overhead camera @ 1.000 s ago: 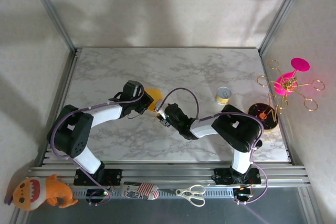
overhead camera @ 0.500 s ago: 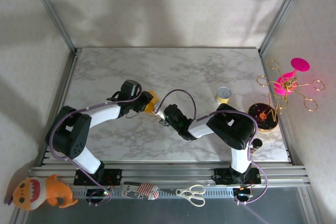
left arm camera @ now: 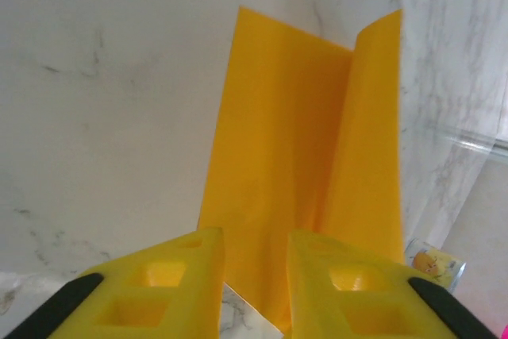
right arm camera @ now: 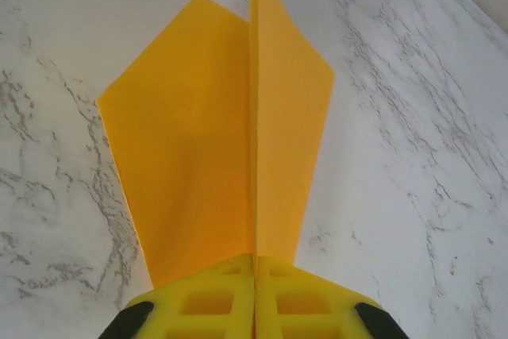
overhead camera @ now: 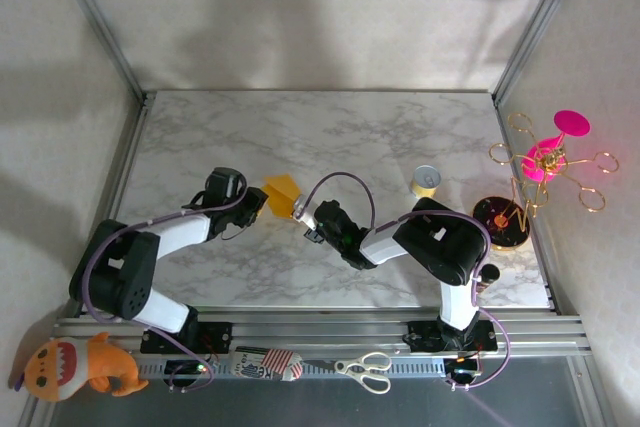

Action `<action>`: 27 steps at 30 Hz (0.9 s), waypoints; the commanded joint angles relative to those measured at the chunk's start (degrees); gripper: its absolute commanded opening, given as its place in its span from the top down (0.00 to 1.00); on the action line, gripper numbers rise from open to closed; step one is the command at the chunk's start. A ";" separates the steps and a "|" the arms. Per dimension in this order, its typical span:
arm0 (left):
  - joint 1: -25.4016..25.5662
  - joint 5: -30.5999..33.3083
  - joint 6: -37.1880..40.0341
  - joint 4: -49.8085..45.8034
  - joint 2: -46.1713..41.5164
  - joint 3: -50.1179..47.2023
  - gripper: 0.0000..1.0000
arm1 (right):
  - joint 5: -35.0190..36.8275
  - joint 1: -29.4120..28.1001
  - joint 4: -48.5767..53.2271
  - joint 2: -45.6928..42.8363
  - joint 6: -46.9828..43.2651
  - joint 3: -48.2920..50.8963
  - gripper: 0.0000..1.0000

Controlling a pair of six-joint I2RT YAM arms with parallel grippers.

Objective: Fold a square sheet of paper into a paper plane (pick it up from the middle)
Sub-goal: Fourth fold the wing at the center of the table.

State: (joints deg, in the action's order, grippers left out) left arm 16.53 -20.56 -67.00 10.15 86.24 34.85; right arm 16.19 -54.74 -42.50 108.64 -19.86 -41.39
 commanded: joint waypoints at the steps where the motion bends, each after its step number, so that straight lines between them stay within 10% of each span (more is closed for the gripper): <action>1: 1.33 -3.50 0.09 4.59 3.09 1.39 0.76 | -1.42 0.33 -1.02 0.52 1.09 0.17 0.90; 27: 3.94 -2.91 3.90 -0.21 12.03 6.19 0.83 | -5.61 0.60 2.16 1.40 2.80 -3.61 0.80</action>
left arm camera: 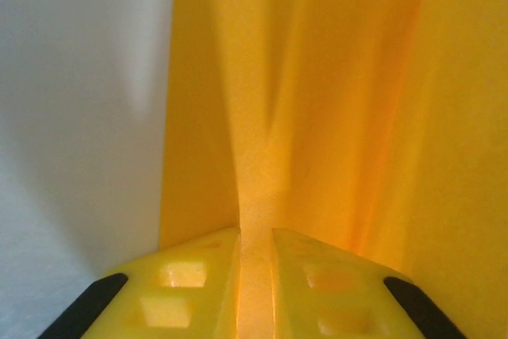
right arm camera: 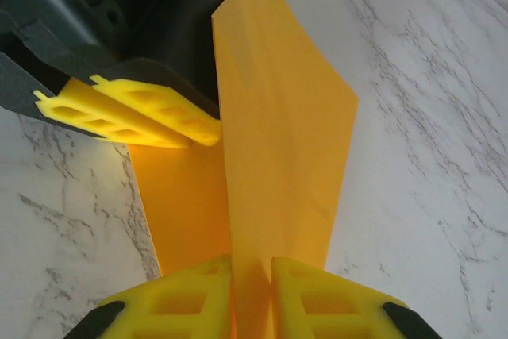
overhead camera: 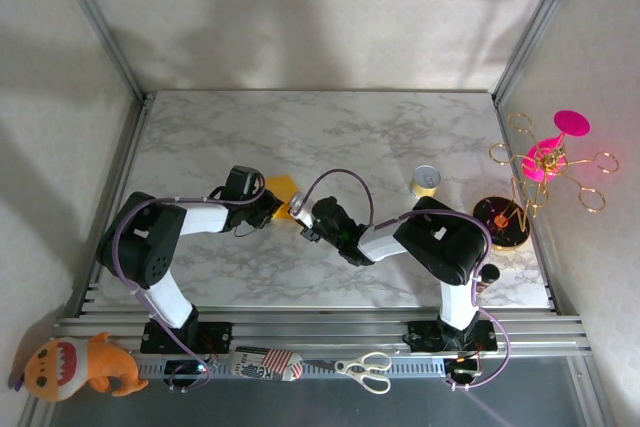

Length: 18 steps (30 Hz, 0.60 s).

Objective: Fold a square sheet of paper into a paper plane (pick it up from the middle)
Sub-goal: Fourth fold the wing at the center of the table.

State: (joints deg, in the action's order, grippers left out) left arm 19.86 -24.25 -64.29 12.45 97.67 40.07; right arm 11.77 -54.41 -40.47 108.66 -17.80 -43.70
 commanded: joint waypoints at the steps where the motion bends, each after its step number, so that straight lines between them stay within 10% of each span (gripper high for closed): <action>1: 0.67 0.70 1.19 -2.44 0.59 0.97 0.84 | -1.28 0.29 0.19 1.38 0.75 -1.38 0.80; 18: 0.63 1.78 2.32 -4.51 -0.76 1.41 0.86 | -3.65 0.47 2.19 2.18 1.37 -1.65 0.91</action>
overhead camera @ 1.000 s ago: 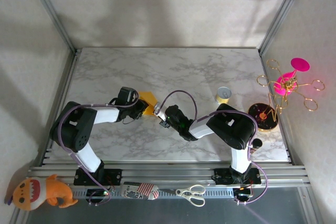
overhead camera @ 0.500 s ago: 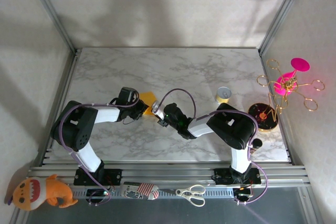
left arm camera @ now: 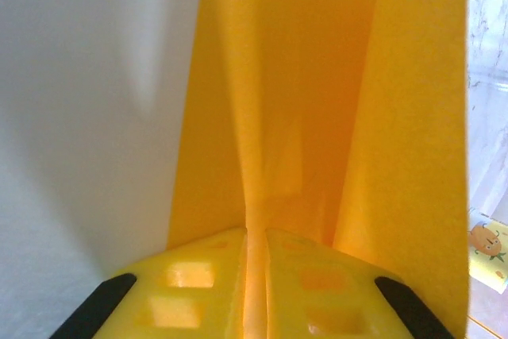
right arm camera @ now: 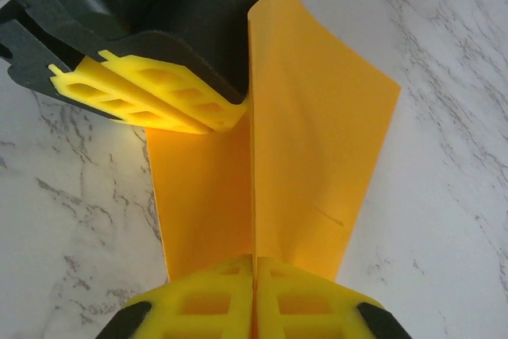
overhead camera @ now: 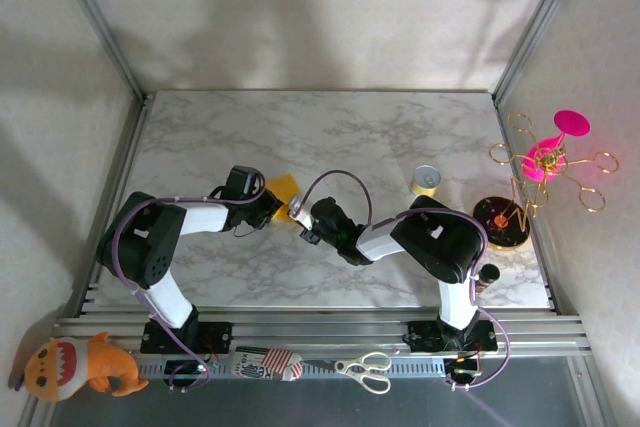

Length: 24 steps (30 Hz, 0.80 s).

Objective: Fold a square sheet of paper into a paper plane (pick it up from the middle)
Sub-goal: Fourth fold the wing at the center of the table.

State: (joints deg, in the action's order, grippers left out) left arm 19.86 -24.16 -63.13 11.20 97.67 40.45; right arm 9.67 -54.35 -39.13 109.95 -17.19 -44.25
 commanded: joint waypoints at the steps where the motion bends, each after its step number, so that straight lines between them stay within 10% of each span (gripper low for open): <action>1: 0.63 1.98 1.38 -3.67 -0.92 1.17 0.86 | -1.90 0.52 1.05 0.88 1.05 -1.15 0.91; 24: 0.76 0.50 2.93 -3.35 -4.78 0.78 0.80 | -18.93 6.50 4.40 0.97 13.90 -1.97 0.95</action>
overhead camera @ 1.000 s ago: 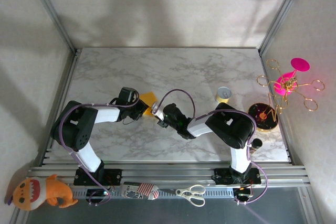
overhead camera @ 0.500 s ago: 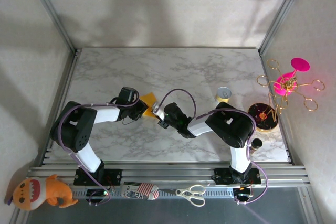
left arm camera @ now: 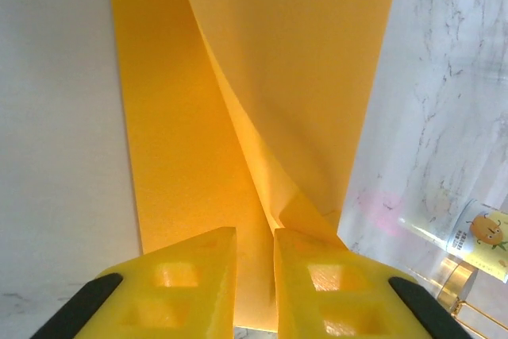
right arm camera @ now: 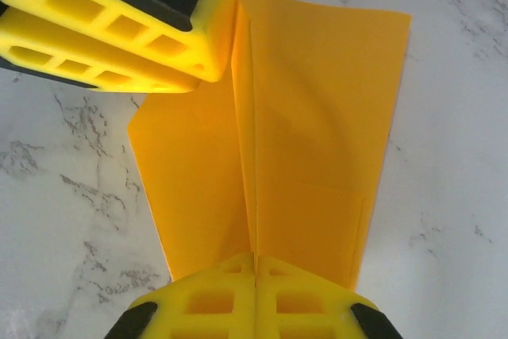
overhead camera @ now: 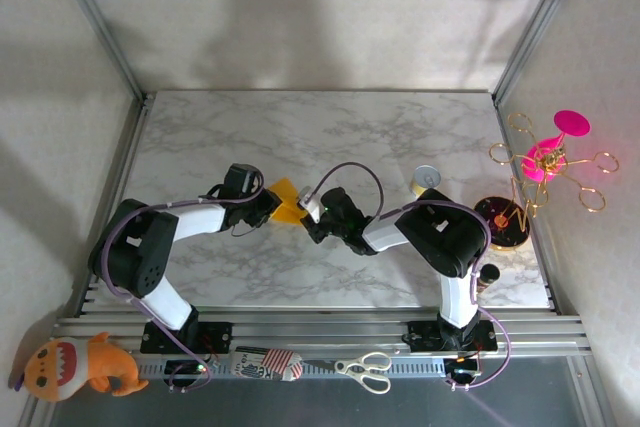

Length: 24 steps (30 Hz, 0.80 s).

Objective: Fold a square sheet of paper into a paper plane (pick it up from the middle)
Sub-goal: Fourth fold the wing at the center of the table.

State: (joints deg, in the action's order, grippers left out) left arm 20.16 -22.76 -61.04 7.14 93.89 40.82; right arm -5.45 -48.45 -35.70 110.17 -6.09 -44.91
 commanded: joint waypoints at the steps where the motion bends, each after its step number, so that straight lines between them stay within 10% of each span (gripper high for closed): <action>1: 0.49 -1.24 0.74 1.13 -0.90 0.32 0.80 | -4.41 0.83 1.00 0.75 3.21 -1.41 0.95; 24: 1.73 -1.99 1.88 1.84 3.58 0.84 0.72 | -8.07 3.09 6.96 0.61 8.98 -4.18 0.84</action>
State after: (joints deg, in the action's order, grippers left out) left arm 21.30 -25.89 -60.18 9.39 96.53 40.84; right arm -12.99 -45.98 -31.97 111.50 1.56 -47.94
